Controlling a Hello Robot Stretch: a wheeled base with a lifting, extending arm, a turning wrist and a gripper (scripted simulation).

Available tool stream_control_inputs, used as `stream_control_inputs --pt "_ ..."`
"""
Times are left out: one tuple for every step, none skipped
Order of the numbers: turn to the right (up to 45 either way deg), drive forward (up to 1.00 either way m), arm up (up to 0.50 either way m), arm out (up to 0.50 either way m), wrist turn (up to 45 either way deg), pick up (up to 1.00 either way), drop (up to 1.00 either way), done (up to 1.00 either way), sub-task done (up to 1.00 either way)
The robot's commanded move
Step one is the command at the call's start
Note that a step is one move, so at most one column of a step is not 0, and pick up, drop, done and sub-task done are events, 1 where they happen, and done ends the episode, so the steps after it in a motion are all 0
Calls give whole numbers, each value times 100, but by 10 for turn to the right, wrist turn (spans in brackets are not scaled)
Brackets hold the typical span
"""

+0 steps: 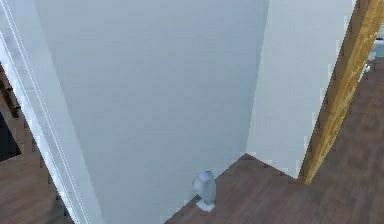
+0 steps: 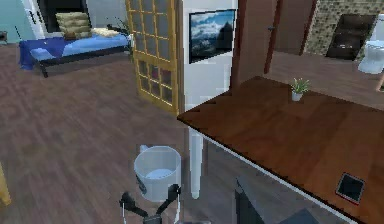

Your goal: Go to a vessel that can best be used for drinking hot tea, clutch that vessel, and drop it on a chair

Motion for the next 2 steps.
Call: stream_control_inputs --pt "150 0 0 0 0 0 0 0 0" --pt "0 50 0 0 0 0 0 0 0"
